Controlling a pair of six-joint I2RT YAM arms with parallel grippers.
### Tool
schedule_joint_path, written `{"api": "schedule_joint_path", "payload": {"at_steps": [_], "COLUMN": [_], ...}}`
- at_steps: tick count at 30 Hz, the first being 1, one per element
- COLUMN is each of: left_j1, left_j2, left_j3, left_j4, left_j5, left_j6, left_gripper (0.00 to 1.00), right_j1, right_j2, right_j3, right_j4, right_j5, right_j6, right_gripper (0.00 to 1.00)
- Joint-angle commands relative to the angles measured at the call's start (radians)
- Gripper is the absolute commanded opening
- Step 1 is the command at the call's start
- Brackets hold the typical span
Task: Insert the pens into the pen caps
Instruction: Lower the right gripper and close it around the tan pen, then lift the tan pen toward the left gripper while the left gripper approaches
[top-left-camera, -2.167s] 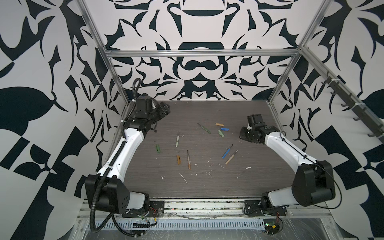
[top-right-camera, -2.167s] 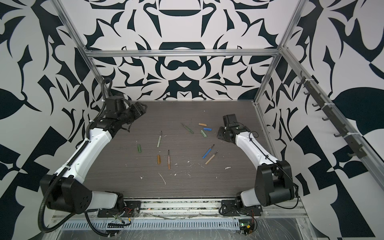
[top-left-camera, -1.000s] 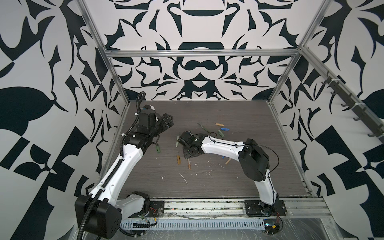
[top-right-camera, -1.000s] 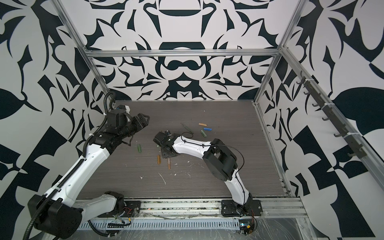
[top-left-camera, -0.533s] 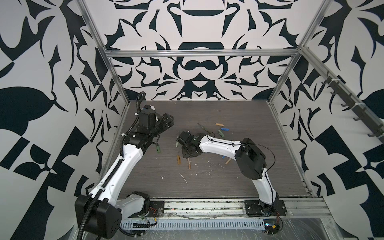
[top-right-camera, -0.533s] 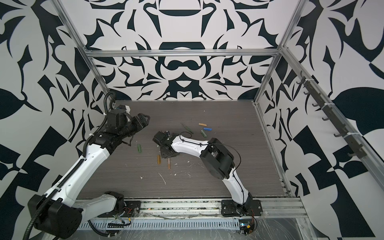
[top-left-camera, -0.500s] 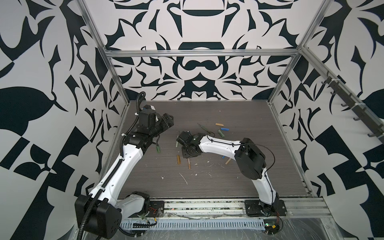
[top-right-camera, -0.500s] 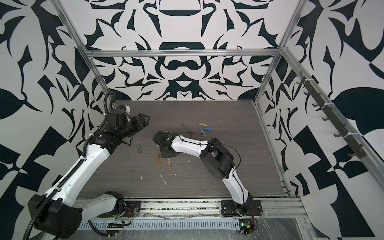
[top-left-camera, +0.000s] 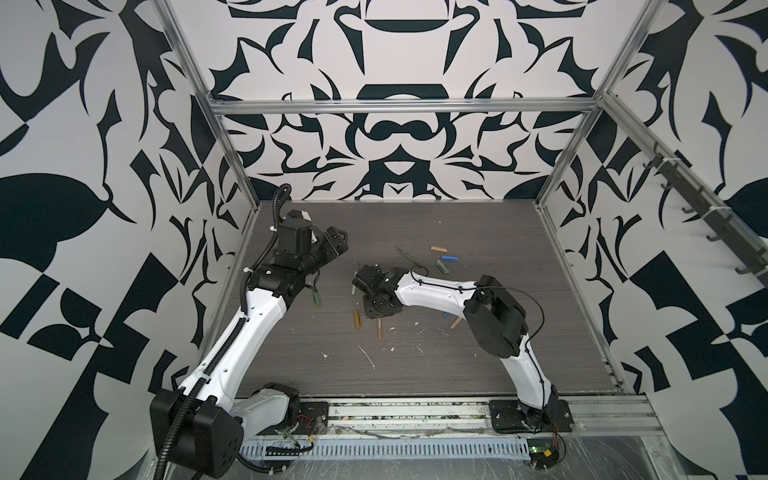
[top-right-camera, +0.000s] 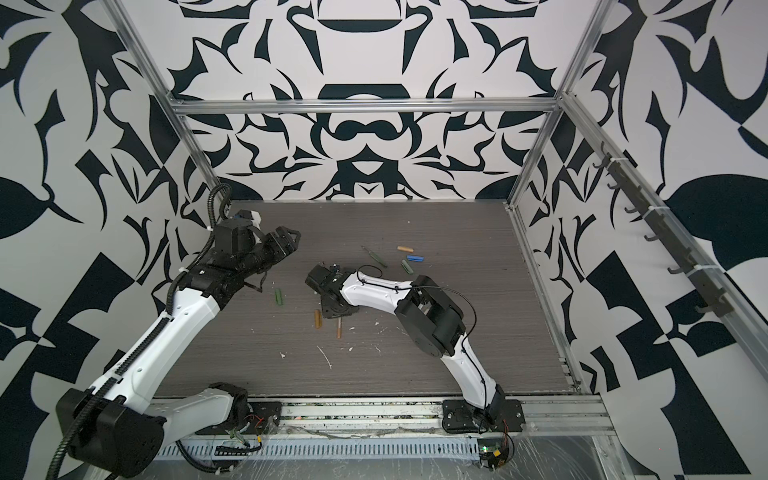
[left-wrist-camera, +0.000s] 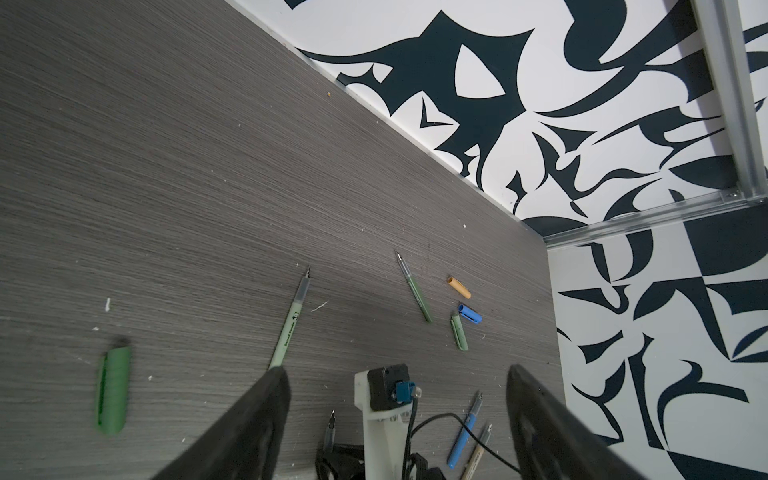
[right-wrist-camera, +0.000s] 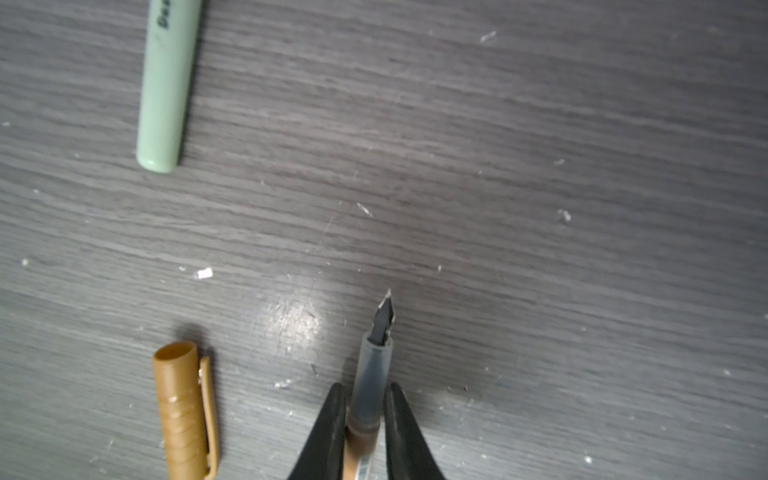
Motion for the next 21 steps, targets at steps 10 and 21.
{"api": "schedule_joint_path", "payload": {"at_steps": [10, 21], "left_j1": [0.006, 0.006], "left_j2": [0.010, 0.025], "left_j3": [-0.006, 0.000], "left_j4": [0.011, 0.021], "left_j5": [0.015, 0.047], "left_j6": [0.002, 0.022], "left_gripper": [0.84, 0.84], "right_j1": [0.004, 0.001], "right_j2": [-0.001, -0.110], "right_j3": [-0.051, -0.127], "right_j4": [0.040, 0.114], "right_j5": [-0.011, 0.045], "right_j6": [0.037, 0.024], "right_gripper": [0.22, 0.11]}}
